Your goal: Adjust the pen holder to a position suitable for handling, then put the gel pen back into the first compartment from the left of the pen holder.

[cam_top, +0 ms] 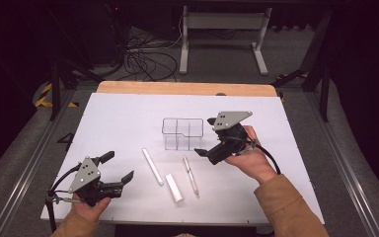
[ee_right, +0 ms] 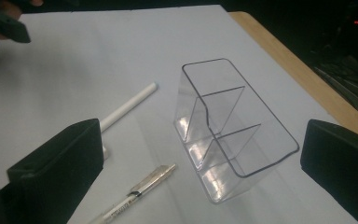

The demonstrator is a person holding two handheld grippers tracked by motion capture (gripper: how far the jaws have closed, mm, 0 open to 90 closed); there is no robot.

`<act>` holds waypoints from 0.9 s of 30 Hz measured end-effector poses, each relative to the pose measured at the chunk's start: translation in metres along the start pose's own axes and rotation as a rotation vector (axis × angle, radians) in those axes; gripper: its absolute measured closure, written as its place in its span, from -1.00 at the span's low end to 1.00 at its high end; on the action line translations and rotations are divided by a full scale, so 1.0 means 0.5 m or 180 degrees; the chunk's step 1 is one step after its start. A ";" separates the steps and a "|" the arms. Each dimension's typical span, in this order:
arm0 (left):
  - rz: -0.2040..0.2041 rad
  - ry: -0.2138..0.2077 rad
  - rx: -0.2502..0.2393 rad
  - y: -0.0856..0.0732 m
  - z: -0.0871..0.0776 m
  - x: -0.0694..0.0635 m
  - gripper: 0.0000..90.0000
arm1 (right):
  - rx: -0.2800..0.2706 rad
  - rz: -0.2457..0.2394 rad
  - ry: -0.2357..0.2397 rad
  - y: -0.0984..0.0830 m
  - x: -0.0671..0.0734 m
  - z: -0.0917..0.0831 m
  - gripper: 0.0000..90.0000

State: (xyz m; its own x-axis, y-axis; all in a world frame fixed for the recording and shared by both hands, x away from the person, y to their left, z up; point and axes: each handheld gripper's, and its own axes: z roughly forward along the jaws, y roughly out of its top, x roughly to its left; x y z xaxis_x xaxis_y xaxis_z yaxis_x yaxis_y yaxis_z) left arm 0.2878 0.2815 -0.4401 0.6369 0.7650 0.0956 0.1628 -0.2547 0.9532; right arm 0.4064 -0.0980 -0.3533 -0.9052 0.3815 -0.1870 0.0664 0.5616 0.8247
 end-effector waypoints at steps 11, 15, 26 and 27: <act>-0.0036 -0.0019 0.0008 -0.001 0.000 0.000 -0.72 | -0.0103 0.0409 -0.0282 -0.010 0.033 -0.015 -0.99; -0.0021 -0.0010 -0.0002 -0.001 0.000 0.001 -0.72 | -0.0097 0.0411 -0.0322 -0.012 0.047 -0.022 -0.92; -0.0016 -0.0002 0.0004 -0.001 -0.001 0.001 -0.72 | -0.0190 0.0449 -0.0440 -0.027 0.069 -0.032 -0.71; -0.0030 -0.0008 0.0000 -0.001 -0.001 0.000 -0.72 | -0.0199 0.0443 -0.0456 -0.028 0.071 -0.032 -0.70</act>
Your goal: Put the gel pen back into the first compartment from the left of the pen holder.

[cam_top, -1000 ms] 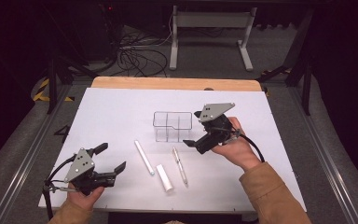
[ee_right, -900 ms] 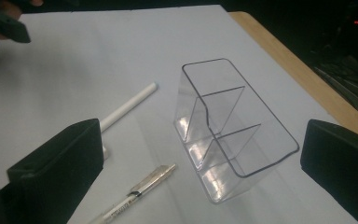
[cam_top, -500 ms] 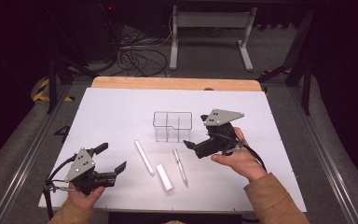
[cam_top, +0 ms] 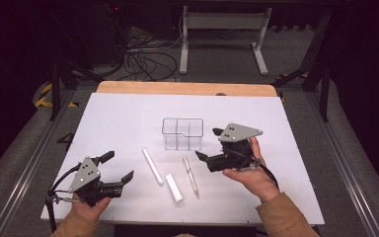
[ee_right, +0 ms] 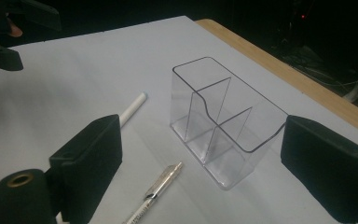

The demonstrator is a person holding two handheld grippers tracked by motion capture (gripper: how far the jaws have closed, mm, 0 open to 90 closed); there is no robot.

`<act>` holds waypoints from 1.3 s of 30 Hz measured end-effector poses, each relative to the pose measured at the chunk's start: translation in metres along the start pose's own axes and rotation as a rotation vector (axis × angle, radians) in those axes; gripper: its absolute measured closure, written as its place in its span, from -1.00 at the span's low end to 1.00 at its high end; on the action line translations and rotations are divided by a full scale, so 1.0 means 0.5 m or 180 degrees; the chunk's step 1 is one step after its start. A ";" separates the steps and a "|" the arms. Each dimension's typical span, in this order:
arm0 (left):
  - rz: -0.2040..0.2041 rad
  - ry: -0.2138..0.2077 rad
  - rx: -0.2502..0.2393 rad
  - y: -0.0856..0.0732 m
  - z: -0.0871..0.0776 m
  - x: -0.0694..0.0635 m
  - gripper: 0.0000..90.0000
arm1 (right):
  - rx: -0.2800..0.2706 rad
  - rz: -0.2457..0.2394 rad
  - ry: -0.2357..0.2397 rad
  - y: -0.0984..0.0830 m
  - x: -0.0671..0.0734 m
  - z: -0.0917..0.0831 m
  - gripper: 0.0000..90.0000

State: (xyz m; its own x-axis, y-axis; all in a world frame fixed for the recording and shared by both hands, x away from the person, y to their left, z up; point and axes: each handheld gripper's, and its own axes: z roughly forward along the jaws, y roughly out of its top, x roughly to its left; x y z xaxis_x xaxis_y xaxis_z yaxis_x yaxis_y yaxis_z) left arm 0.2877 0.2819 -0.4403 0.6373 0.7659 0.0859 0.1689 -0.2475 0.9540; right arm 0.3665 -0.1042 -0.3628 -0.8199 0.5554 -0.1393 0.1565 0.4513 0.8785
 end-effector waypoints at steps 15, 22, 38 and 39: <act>0.0018 0.0009 0.0003 0.000 0.000 -0.001 -0.72 | -0.0225 0.0003 -0.0094 -0.012 0.021 -0.014 -0.53; 0.0016 0.0011 0.0004 0.000 0.000 -0.001 -0.72 | -0.0186 0.0005 -0.0092 -0.015 0.032 -0.015 -0.47; 0.0020 0.0015 0.0002 0.000 0.000 -0.001 -0.72 | 0.0048 0.0333 -0.0112 -0.043 0.069 0.003 -0.41; 0.0021 0.0013 0.0001 0.000 0.000 -0.001 -0.72 | 0.0064 0.0348 -0.0095 -0.045 0.072 0.005 -0.42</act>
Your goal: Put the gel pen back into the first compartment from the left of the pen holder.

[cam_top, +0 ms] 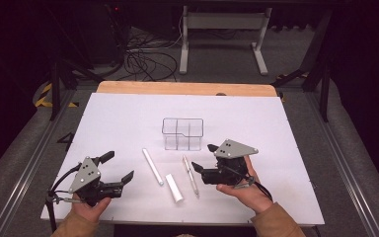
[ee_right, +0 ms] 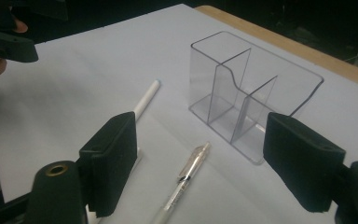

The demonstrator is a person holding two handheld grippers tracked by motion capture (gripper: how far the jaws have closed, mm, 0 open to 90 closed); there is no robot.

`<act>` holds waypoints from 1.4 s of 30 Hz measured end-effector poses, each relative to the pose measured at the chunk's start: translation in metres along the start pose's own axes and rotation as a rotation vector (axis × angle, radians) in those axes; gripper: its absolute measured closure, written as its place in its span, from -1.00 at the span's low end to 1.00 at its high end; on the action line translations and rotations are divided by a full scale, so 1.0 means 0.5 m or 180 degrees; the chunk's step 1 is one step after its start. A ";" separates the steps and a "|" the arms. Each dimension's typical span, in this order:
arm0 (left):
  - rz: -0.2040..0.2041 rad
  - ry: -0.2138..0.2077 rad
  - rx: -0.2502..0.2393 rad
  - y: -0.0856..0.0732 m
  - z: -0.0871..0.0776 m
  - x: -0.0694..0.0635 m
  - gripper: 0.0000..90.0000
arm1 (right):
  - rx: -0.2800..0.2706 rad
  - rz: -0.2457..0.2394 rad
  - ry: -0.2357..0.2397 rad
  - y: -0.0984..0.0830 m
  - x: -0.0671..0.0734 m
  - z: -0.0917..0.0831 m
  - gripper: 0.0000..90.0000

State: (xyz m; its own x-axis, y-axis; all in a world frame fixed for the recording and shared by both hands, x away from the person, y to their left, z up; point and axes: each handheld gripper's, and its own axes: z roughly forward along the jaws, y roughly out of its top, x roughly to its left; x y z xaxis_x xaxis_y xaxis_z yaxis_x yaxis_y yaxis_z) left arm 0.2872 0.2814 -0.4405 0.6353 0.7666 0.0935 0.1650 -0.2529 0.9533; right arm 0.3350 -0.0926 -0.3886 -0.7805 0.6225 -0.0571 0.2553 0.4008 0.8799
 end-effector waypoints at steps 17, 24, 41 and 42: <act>-0.0017 0.0001 0.0003 -0.001 0.001 0.000 -0.73 | 0.0209 0.0045 0.0273 -0.014 0.009 0.029 -0.59; -0.0012 0.0009 0.0005 -0.001 0.000 0.000 -0.73 | 0.0175 -0.0126 -0.0028 -0.019 0.018 0.035 -0.47; -0.0005 0.0034 0.0016 -0.002 -0.002 0.000 -0.73 | 0.0758 0.0071 -0.0339 -0.040 0.033 0.074 -0.19; -0.0004 0.0034 0.0018 -0.002 -0.002 0.000 -0.73 | 0.0820 0.0098 -0.0345 -0.041 0.034 0.077 -0.20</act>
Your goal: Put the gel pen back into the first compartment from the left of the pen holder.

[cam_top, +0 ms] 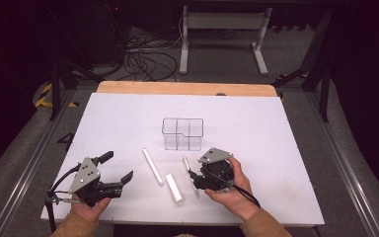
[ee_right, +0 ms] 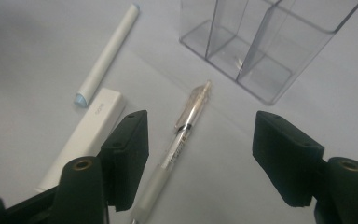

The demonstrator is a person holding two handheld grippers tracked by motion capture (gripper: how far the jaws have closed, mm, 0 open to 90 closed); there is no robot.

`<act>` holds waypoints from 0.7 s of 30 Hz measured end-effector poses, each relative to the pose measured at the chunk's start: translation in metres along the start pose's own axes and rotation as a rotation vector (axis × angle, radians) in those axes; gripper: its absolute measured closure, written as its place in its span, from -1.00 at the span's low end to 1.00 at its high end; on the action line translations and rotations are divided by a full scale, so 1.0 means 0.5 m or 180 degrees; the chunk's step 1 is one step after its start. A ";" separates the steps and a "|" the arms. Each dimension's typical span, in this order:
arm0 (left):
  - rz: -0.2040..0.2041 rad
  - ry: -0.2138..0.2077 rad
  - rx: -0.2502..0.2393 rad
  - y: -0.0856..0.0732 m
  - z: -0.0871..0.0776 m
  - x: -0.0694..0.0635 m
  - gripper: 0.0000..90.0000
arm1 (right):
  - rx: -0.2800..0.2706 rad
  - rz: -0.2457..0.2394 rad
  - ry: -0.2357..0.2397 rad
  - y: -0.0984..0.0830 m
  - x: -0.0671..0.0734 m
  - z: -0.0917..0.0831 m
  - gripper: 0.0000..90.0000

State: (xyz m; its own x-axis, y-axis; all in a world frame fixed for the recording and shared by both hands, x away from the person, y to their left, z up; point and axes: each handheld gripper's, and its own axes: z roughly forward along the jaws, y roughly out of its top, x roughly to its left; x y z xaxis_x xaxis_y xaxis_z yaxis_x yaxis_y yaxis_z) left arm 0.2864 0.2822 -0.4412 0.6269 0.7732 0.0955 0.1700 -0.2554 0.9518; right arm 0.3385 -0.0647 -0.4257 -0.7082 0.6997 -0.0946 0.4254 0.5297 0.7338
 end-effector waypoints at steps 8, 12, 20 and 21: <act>0.0003 0.0006 0.0004 0.000 0.000 0.000 -0.73 | 0.0311 0.0108 -0.0018 -0.007 0.009 0.023 -0.21; 0.0003 0.0005 -0.0001 0.000 0.000 -0.001 -0.73 | 0.0419 0.0156 0.0023 -0.010 0.011 0.032 -0.12; 0.0005 0.0008 0.0002 0.000 0.000 -0.001 -0.73 | 0.0574 0.0294 0.0053 -0.018 0.022 0.042 0.06; 0.0006 0.0007 0.0003 0.000 0.000 -0.001 -0.73 | 0.0588 0.0317 0.0056 -0.019 0.023 0.043 0.09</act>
State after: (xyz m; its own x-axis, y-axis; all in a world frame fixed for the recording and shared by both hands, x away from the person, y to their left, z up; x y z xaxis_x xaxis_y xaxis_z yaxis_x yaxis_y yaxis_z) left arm 0.2861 0.2817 -0.4415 0.6256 0.7740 0.0980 0.1695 -0.2575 0.9513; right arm 0.3382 -0.0514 -0.4481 -0.6665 0.7453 -0.0148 0.5887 0.5384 0.6029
